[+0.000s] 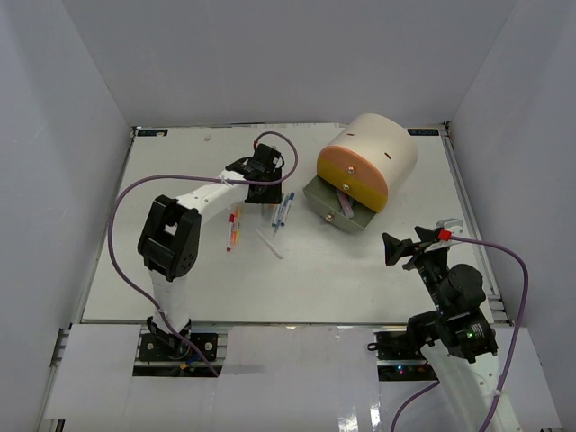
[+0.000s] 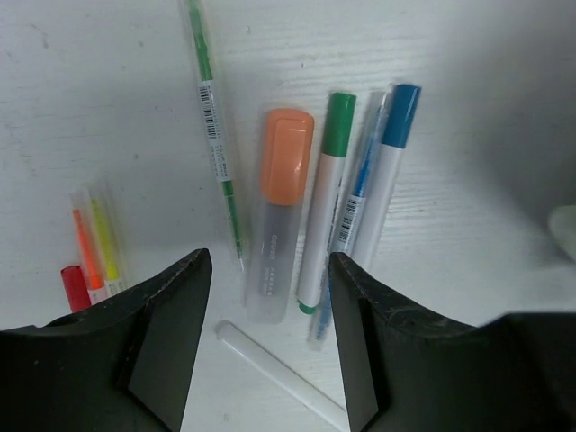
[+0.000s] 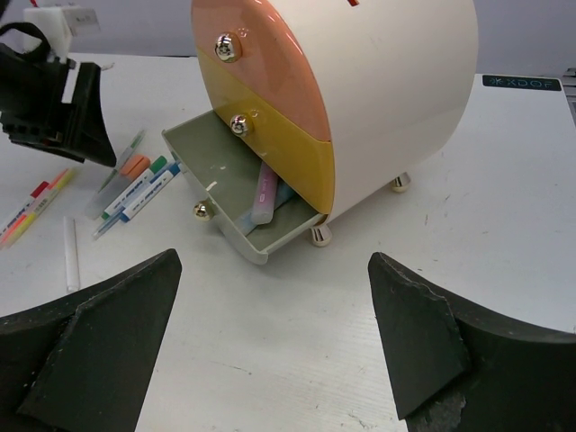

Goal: Sort the stationery into containers
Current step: Pick up the pen from the center of the board.

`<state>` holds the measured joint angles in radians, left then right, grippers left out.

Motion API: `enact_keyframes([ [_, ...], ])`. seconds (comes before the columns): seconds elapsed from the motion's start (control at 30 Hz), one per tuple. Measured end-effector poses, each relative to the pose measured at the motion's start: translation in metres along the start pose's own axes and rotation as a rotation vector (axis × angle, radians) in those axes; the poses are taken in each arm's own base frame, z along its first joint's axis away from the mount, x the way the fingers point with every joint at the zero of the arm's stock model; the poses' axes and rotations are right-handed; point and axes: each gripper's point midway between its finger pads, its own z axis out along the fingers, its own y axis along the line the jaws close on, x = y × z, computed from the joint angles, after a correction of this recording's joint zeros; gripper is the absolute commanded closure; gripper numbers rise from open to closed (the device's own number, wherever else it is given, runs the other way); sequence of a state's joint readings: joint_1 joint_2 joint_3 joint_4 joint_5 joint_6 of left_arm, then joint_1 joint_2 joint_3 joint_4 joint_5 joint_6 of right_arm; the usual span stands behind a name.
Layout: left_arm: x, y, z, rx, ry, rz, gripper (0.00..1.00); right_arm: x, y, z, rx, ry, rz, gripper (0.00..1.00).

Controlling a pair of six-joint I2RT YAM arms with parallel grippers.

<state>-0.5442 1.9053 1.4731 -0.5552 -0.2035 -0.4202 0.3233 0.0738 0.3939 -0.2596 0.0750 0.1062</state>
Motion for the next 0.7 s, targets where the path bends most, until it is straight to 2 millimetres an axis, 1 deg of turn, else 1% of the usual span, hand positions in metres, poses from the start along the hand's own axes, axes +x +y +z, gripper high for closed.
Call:
enact_keyframes([
  [0.1, 0.017, 0.005, 0.019, -0.019, 0.074, 0.05, 0.38, 0.001, 0.0, 0.0, 0.0, 0.003, 0.0, 0.09],
  [0.17, 0.026, 0.008, 0.026, -0.028, 0.11, 0.074, 0.4, 0.001, 0.0, 0.001, -0.001, 0.005, 0.0, 0.09],
  [0.23, 0.031, 0.008, 0.029, -0.031, 0.13, 0.088, 0.42, 0.001, 0.0, 0.001, -0.003, 0.005, 0.0, 0.09],
  [0.33, 0.03, 0.007, 0.029, -0.025, 0.133, 0.098, 0.44, 0.001, 0.001, 0.001, -0.003, 0.005, 0.0, 0.09],
  [0.37, 0.027, 0.006, 0.028, -0.021, 0.13, 0.099, 0.46, 0.001, 0.001, 0.001, -0.004, 0.006, 0.0, 0.09],
  [0.57, 0.015, -0.001, 0.025, 0.002, 0.103, 0.097, 0.49, 0.002, 0.001, 0.001, -0.006, 0.008, 0.0, 0.09],
  [0.7, 0.017, -0.003, 0.028, 0.013, 0.114, 0.097, 0.5, 0.005, 0.001, 0.002, -0.006, 0.015, 0.0, 0.09],
])
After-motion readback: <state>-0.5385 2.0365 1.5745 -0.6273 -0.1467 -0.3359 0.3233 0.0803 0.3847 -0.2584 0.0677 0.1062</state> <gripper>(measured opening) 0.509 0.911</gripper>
